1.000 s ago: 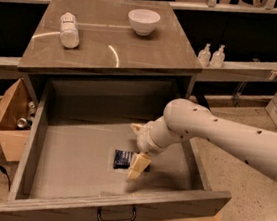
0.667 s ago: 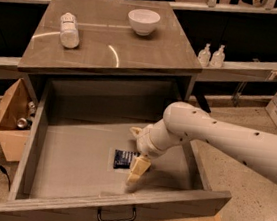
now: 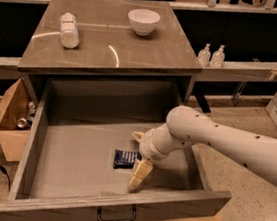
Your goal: Pick rxbar blueberry from top drawer and place on counter
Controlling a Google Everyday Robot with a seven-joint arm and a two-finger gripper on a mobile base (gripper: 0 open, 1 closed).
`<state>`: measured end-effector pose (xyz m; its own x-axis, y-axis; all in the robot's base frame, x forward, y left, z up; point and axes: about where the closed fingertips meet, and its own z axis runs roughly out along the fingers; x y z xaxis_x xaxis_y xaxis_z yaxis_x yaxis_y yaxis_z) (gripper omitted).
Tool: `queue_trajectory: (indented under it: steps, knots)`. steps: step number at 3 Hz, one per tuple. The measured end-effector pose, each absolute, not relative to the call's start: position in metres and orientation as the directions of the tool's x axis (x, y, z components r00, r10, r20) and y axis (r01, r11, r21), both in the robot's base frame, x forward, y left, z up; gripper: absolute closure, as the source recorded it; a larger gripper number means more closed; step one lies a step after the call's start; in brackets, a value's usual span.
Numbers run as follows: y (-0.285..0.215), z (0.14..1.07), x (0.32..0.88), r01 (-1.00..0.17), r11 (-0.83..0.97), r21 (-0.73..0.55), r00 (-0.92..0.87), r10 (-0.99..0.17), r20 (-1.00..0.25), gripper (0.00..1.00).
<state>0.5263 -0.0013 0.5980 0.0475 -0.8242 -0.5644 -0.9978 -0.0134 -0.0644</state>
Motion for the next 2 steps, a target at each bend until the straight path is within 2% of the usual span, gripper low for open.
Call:
queue_trajectory:
  steps: [1, 2]
  knots:
    - [-0.0043, 0.5929, 0.5243, -0.999, -0.014, -0.049, 0.039, -0.818, -0.573, 0.18]
    - [-0.0047, 0.5880, 0.5225, -0.999, -0.017, -0.030, 0.031, -0.815, -0.579, 0.41]
